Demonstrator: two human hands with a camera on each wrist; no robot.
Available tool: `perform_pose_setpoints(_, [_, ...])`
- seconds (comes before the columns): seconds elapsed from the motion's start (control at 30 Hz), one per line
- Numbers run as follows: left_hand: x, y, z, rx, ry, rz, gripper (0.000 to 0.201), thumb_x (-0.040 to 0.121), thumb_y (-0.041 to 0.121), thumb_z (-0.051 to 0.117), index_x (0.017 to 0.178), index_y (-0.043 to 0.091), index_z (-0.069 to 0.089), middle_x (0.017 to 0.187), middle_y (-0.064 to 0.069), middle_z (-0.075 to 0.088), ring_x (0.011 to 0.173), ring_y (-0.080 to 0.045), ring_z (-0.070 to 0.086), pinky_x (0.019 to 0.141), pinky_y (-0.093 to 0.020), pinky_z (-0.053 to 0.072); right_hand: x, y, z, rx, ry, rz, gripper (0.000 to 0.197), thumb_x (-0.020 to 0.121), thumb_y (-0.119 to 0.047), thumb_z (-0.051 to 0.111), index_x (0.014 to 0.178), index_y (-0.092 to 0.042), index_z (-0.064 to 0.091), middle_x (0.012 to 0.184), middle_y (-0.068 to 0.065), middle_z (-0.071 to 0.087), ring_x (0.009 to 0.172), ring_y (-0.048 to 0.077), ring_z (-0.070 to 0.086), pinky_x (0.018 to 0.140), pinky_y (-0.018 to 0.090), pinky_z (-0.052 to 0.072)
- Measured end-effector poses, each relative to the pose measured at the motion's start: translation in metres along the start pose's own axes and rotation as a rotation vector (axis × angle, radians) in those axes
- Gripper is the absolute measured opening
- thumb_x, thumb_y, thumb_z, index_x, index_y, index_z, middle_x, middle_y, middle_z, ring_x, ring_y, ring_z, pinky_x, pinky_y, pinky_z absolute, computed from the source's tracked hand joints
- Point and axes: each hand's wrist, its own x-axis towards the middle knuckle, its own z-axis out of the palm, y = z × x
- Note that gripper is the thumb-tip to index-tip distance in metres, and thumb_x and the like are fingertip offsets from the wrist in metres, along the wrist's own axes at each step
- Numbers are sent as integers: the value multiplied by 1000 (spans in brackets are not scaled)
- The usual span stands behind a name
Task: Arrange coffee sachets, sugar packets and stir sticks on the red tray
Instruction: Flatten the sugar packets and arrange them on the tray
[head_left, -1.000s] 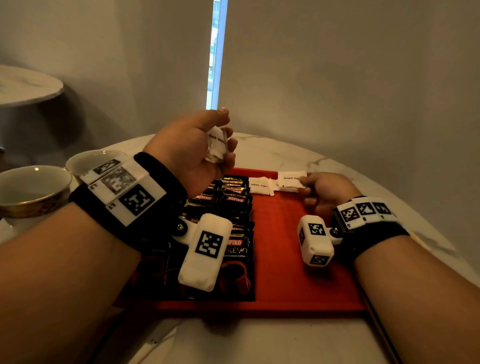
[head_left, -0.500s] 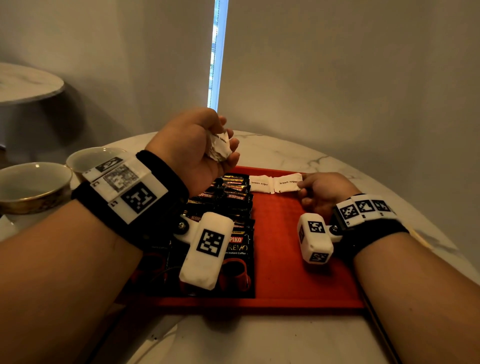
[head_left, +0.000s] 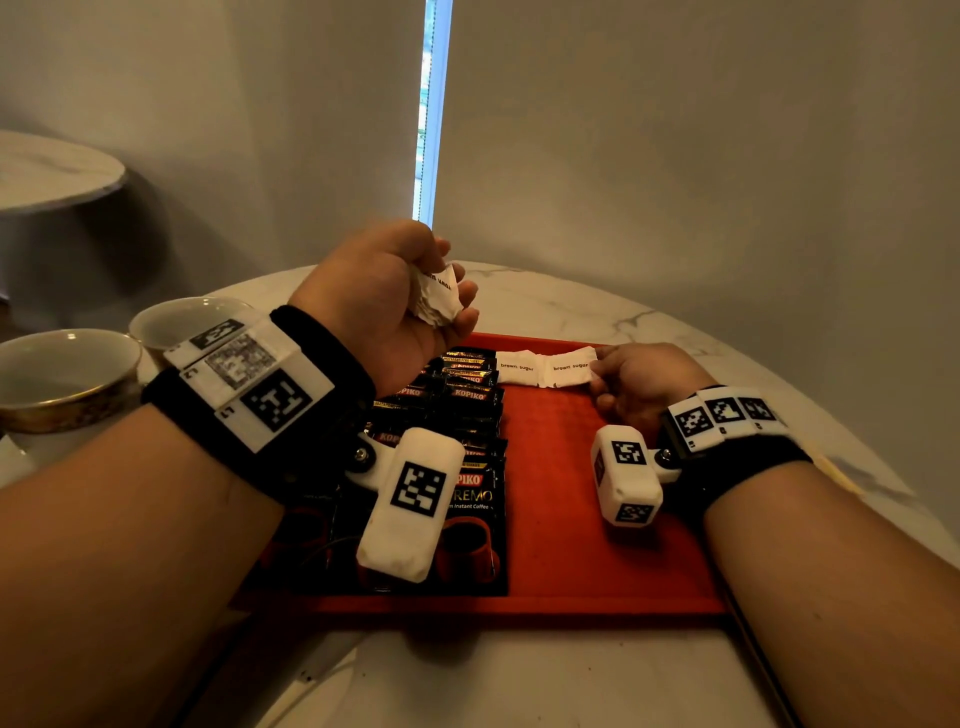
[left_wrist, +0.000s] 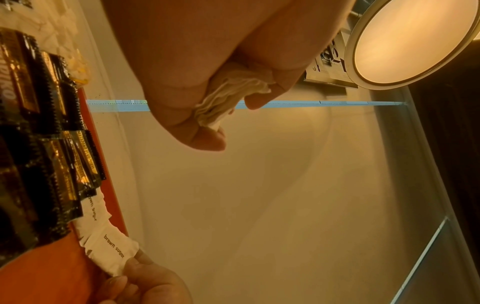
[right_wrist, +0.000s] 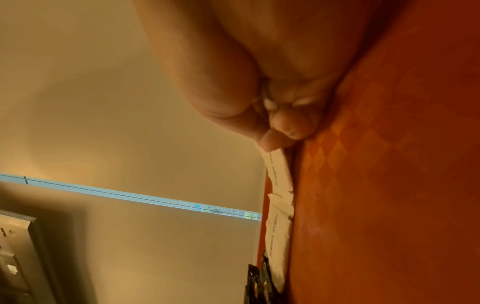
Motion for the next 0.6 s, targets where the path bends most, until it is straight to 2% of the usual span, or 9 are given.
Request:
perform_pose_setpoints(0.1, [0, 0, -1, -4, 0, -6, 21, 89, 7, 41, 104, 9, 56, 104, -13, 51, 82, -22, 57, 56, -28, 51, -1, -1, 0, -16, 46, -10, 30, 94, 1, 43, 114, 2, 67, 85, 13, 69, 45, 9, 53, 37, 22, 39])
perform_pose_setpoints(0.27, [-1, 1, 0, 0, -2, -6, 22, 90, 6, 41, 104, 10, 56, 104, -13, 52, 83, -21, 57, 58, -28, 52, -9, -3, 0, -57, 88, -52, 25, 92, 5, 45, 102, 4, 69, 97, 18, 75, 53, 11, 58, 42, 22, 43])
perform_pose_setpoints(0.4, [-2, 1, -1, -10, 5, -13, 22, 89, 7, 42, 104, 10, 56, 107, -16, 52, 85, -23, 59, 59, -28, 54, -10, -4, 0, -102, 130, -57, 24, 91, -1, 47, 108, 1, 65, 100, 18, 73, 53, 16, 63, 38, 23, 39])
perform_pose_setpoints(0.6, [-4, 2, 0, -26, 18, -20, 21, 90, 8, 42, 104, 9, 57, 111, -18, 54, 88, -25, 61, 62, -30, 56, -10, -4, -3, -110, 152, -56, 18, 91, -10, 52, 103, -2, 63, 90, 14, 69, 53, 19, 61, 40, 26, 38])
